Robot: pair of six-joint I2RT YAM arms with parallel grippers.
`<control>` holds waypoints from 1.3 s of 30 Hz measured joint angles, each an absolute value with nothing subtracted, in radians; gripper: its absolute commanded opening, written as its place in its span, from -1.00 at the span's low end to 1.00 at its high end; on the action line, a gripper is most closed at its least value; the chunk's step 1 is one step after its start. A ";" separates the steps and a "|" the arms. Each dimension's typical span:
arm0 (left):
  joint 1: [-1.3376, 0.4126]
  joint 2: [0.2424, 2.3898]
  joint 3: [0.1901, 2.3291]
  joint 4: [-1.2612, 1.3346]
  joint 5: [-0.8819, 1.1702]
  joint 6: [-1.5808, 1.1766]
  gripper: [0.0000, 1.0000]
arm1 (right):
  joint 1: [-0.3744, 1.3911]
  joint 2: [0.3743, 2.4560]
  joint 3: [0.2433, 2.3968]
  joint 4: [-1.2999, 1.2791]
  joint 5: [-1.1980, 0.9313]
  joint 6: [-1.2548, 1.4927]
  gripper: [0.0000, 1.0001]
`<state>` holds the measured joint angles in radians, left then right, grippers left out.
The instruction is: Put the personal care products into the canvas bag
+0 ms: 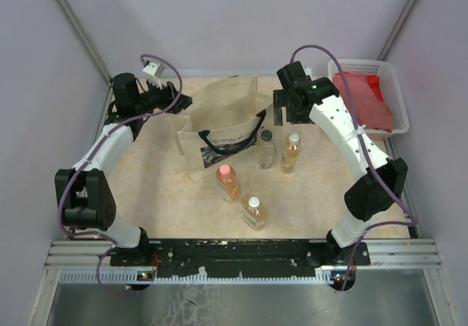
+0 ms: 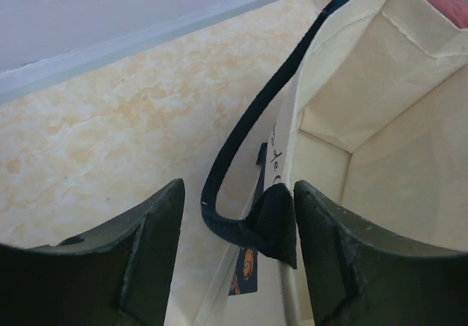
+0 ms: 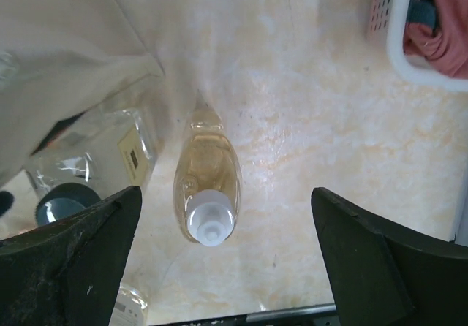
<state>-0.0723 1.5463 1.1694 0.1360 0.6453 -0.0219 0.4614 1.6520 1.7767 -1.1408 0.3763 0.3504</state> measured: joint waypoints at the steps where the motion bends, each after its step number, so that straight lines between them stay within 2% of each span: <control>1: -0.072 1.547 1.169 0.136 0.659 -0.023 -0.02 | 0.461 1.652 1.750 -1.146 0.374 0.356 0.98; 2: -0.072 1.548 1.169 0.137 0.671 -0.025 -0.22 | 0.461 1.652 1.727 -1.148 0.372 0.361 0.97; 7: -0.078 1.551 1.170 0.143 0.730 -0.027 -0.72 | 0.461 1.636 1.677 -1.160 0.364 0.377 0.96; 11: -0.086 1.556 1.176 0.148 0.754 -0.031 -0.77 | 0.461 1.583 1.588 -1.154 0.340 0.396 0.94; 18: -0.093 1.566 1.195 0.140 0.767 -0.033 -0.99 | 0.461 1.552 1.430 -1.103 0.302 0.422 0.90; 30: -0.096 1.566 1.196 0.134 0.750 -0.033 -1.00 | 0.461 1.551 1.254 -0.906 0.279 0.422 0.66; 34: -0.096 1.566 1.196 0.134 0.748 -0.033 -1.00 | 0.461 1.551 1.248 -0.833 0.312 0.412 0.39; 39: -0.097 1.566 1.196 0.134 0.748 -0.033 -1.00 | 0.463 1.540 1.218 -0.769 0.347 0.395 -0.40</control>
<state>-0.0967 1.5661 1.1965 0.1341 0.7475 -0.0326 0.4633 1.5398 1.2179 -0.7689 0.3473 0.3946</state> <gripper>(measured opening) 0.092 0.514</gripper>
